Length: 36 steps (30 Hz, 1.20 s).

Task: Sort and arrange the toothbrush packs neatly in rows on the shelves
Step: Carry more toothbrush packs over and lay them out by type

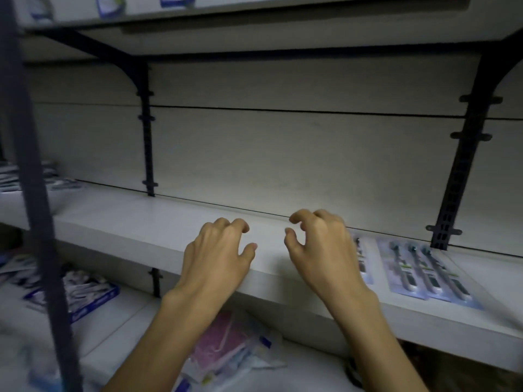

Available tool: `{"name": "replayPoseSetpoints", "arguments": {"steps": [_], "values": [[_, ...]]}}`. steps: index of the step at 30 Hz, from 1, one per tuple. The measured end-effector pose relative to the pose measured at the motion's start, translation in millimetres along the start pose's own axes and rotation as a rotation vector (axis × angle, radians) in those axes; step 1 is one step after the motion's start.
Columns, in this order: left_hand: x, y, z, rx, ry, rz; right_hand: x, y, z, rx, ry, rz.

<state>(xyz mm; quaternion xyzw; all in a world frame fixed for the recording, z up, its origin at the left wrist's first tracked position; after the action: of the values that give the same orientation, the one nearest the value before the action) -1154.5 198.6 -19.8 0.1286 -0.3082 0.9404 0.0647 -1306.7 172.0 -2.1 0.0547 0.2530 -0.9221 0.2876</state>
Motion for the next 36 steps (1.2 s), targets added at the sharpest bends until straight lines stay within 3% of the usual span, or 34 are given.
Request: {"name": "replayPoseSetpoints", "arguments": {"steps": [12,22,27,36], "values": [[-212,-103,-2,0.038,-0.036,0.126,-206,94,-21,-0.047,-0.092,0.125],[-373,-185,-18,0.063,-0.217,0.267,-380,170,-37,-0.158,-0.251,0.304],[-440,-207,-17,0.069,-0.269,0.362,-442,212,-37,-0.217,-0.314,0.365],[-554,-219,27,0.064,-0.276,0.453,-525,305,-3,-0.205,-0.257,0.428]]}}
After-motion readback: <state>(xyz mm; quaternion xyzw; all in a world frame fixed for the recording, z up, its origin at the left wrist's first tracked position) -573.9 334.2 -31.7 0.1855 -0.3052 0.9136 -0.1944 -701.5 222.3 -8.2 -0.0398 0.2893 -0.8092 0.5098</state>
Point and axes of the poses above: each hand's wrist, its own z-axis towards the middle knuckle, its own y-axis out of the palm, x = y × z, the point moved 5 cm from there along z, towards the middle knuckle, and after that the axes turned 12 degrees about x, right-handed, at the moved point
